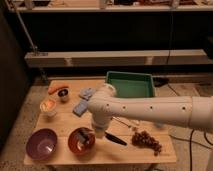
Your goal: Wipe red bowl with brush
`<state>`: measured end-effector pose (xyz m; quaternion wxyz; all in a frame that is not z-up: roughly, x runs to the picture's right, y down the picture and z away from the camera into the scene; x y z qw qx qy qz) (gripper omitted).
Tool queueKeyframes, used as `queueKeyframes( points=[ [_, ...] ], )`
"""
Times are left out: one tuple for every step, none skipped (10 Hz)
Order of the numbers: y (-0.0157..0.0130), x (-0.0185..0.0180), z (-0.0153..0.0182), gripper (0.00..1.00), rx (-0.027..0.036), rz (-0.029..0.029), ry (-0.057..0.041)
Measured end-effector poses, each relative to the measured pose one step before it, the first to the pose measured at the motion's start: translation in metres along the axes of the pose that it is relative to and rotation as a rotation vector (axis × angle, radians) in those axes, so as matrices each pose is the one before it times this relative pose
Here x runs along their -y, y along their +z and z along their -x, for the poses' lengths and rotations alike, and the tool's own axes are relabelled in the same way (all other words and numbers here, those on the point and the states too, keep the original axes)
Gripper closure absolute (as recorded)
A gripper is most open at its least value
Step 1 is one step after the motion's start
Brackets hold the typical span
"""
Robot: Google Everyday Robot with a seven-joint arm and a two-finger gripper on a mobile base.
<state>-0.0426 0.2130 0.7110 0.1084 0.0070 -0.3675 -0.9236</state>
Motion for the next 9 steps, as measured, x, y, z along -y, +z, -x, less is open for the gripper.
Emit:
queueKeyframes(
  points=[
    [0.00268, 0.00476, -0.00660, 1.00, -0.01731, -0.00622, -0.01526],
    [0.00191, 0.00482, -0.00261, 1.00, -0.02056, -0.00765, -0.01671],
    [0.00035, 0.00264, 0.00248, 1.00, -0.02853, -0.00663, -0.00197],
    [-0.00090, 0.00074, 0.00627, 1.00, -0.01687, -0.00304, 0.00443],
    [-0.00165, 0.00012, 0.00849, 1.00, -0.01296, -0.00052, 0.01059],
    [-0.00180, -0.00013, 0.00587, 1.00, -0.00806, 0.00062, 0.00620],
    [-0.00122, 0.00019, 0.00161, 1.00, -0.00407, -0.00005, 0.00200],
    [0.00018, 0.00080, -0.00023, 1.00, -0.00068, -0.00217, -0.00095],
    [0.00127, 0.00109, -0.00061, 1.00, 0.00066, -0.00419, -0.00182]
  ],
)
